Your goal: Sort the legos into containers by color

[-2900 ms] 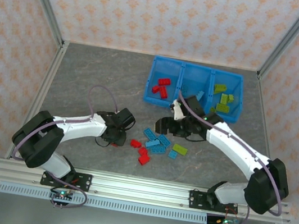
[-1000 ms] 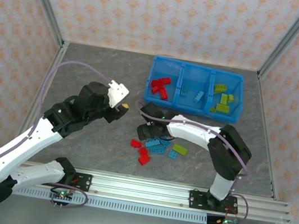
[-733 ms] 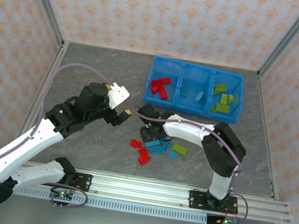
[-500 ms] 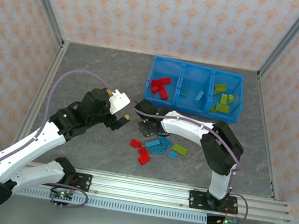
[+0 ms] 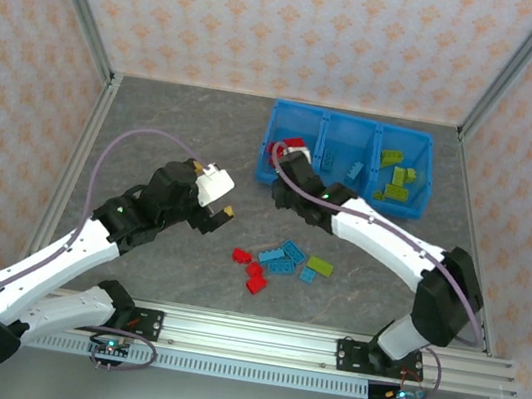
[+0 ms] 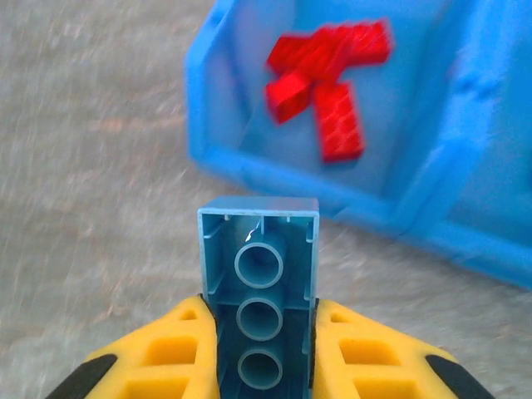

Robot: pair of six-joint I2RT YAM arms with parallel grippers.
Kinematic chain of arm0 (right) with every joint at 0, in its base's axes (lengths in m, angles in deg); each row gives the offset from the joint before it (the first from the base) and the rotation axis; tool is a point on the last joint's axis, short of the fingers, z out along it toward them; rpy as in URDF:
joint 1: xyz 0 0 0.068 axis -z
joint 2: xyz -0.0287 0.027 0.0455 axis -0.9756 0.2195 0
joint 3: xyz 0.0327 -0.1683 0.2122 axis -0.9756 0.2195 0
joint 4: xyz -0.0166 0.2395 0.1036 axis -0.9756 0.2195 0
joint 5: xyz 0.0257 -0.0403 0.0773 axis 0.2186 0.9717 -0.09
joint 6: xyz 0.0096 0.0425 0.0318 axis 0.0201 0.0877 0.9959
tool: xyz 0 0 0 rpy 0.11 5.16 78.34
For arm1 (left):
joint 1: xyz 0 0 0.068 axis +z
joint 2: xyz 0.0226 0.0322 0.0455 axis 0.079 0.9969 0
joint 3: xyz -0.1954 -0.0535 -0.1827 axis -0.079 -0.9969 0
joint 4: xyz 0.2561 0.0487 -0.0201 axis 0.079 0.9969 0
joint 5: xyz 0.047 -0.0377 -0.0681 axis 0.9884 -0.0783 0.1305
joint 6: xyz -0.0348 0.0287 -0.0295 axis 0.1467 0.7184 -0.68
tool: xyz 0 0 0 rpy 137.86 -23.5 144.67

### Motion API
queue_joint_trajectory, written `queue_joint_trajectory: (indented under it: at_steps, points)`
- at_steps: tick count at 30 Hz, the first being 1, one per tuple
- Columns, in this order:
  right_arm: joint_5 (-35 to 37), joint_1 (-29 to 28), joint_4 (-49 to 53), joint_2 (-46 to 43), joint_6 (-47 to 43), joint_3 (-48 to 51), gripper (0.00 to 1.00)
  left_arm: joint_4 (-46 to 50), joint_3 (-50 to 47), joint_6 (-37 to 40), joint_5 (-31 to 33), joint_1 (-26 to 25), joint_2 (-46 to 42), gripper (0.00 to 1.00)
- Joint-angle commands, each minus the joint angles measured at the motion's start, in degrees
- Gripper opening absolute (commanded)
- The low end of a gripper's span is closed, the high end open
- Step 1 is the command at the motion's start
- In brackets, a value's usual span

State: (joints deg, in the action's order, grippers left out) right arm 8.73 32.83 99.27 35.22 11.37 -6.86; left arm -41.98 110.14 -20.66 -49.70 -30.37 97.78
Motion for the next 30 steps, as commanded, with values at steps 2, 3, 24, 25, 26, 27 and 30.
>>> queue_joint_trajectory:
  at_steps: [2,3,24,25,26,27,30]
  points:
    - [9.2,5.2,-1.0,-1.3,0.7,-1.0,0.24,-0.8,4.2,-2.0,-5.6,-0.4,1.0,1.0]
    - [10.4,6.7,-1.3,-0.8,0.4,-1.3,0.25,-0.2,4.3,-1.8,-6.1,-0.4,1.5,1.0]
    - [-4.7,20.2,2.5,1.6,8.6,-6.3,0.35,5.5,5.5,-0.3,-5.1,-4.2,4.1,1.0]
    - [-6.9,19.8,3.6,-0.2,9.6,-4.7,0.36,5.9,5.8,-0.1,-5.6,-4.2,4.2,1.0]
    - [-8.8,19.1,4.3,-1.5,10.3,-3.3,0.37,6.4,6.1,0.1,-5.9,-4.2,4.3,1.0]
    - [-10.1,18.0,5.5,-3.5,11.5,-1.5,0.38,7.0,6.4,0.4,-6.1,-4.2,4.4,1.0]
    - [-12.1,12.8,10.6,-7.5,12.9,2.7,0.44,8.0,6.5,1.7,-7.1,-4.3,4.4,1.0]
